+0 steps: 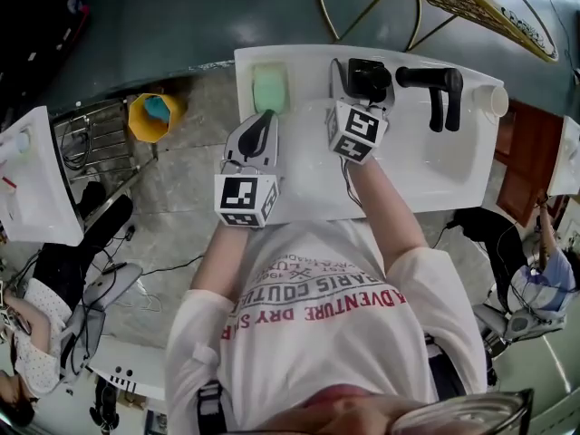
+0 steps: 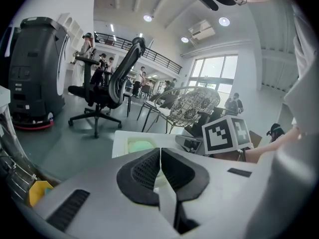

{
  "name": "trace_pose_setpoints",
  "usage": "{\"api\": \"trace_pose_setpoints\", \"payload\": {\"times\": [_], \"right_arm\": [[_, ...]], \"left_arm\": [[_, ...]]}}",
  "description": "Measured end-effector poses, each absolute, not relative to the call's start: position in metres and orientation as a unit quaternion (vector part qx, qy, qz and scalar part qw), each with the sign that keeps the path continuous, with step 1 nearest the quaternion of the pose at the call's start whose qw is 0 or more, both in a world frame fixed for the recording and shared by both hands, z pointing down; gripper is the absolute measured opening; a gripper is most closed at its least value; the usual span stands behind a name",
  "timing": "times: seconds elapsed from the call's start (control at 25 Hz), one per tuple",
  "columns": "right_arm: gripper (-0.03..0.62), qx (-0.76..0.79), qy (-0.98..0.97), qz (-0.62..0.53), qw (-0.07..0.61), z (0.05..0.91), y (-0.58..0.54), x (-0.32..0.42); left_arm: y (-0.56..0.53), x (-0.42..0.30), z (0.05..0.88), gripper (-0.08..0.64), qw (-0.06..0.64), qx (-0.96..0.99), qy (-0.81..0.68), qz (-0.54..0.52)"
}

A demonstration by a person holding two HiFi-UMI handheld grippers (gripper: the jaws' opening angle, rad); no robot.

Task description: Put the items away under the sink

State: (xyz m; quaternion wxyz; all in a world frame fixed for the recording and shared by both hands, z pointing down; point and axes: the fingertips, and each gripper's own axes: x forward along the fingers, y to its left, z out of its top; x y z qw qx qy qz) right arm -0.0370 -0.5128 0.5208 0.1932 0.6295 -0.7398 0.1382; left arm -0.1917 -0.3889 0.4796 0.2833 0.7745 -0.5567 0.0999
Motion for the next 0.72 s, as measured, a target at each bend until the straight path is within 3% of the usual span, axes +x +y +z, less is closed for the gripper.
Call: {"api": "trace_pose_setpoints", "payload": {"times": [0.72], "right_arm": [[0.379,0.589,-0.76,0.167,0.218,0.503,-0.487,-0.043]], "left_arm": [[-0.377,-0.176,0.467,0.028,0.275,0.8,-0.522,0.109]]}}
